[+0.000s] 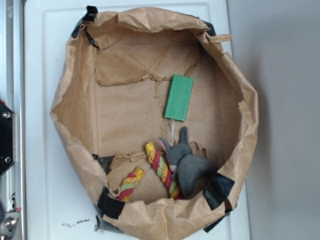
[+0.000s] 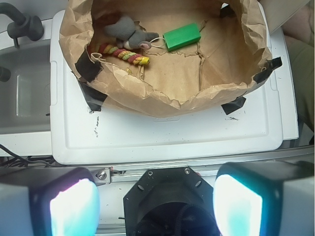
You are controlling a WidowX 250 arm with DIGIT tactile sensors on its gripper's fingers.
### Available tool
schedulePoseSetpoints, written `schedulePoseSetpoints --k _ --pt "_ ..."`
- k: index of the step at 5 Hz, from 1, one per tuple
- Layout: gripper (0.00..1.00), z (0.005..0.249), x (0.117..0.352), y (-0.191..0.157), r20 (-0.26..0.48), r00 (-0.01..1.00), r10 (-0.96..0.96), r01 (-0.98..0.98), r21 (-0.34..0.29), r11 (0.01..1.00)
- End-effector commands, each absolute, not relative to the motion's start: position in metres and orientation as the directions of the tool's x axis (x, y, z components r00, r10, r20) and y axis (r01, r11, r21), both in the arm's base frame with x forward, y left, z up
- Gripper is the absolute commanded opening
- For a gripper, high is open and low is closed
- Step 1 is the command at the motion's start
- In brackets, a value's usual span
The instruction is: Grab the green block.
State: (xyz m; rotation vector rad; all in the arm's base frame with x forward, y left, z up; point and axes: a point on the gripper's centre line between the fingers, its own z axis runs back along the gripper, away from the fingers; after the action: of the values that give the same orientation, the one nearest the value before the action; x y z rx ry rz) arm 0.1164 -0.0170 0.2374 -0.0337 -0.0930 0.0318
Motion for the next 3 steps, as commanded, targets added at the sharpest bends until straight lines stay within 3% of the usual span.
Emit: schedulePoseSetpoints --k 1,2,3 --pt "1.0 0.237 0.116 -0.017 0.092 0.995 0.033 -0.03 -0.035 0.999" --pt "1.0 0.226 0.146 -0.036 0.067 0.977 0.203 -0.2 -0.037 0.979" --pt "1.0 0.211 0.184 -0.03 -0.004 0.939 0.345 -0.344 -0.05 0.938"
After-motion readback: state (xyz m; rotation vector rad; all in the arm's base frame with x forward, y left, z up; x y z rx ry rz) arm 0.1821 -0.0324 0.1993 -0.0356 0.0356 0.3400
